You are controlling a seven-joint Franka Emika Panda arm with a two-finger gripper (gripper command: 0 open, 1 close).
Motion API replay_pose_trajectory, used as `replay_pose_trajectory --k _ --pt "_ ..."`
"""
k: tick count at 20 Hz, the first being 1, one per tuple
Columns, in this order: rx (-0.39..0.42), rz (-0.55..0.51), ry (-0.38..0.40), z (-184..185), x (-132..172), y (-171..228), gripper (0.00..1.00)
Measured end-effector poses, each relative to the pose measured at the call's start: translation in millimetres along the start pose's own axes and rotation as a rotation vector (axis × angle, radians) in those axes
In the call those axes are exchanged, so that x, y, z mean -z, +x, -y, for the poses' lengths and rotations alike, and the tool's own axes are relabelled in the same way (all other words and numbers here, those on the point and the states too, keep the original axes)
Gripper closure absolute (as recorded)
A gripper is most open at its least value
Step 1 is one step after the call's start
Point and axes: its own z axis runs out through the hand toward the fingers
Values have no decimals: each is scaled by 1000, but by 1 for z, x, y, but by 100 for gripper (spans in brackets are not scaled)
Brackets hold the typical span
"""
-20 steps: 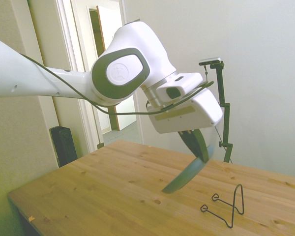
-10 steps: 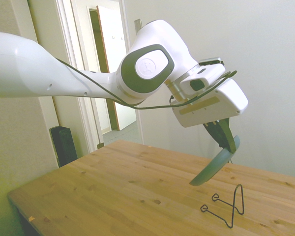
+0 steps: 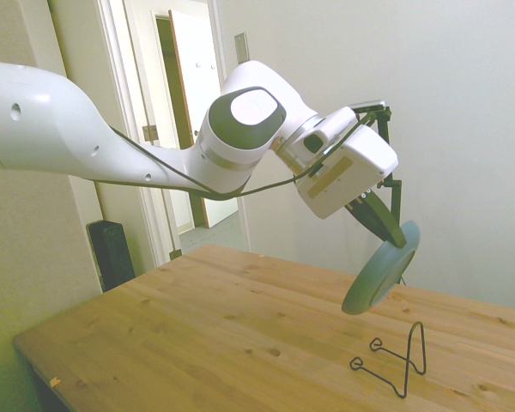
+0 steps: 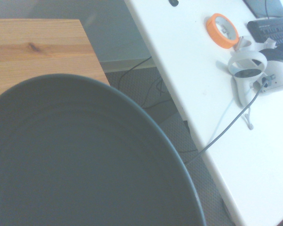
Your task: Load the plate
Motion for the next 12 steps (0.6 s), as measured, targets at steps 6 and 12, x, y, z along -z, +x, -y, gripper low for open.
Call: replay_pose_trajectory --k 6,12 --pt "-4 -41 -52 6 -21 -32 100" --pt "-31 -76 -65 20 -27 -44 100"
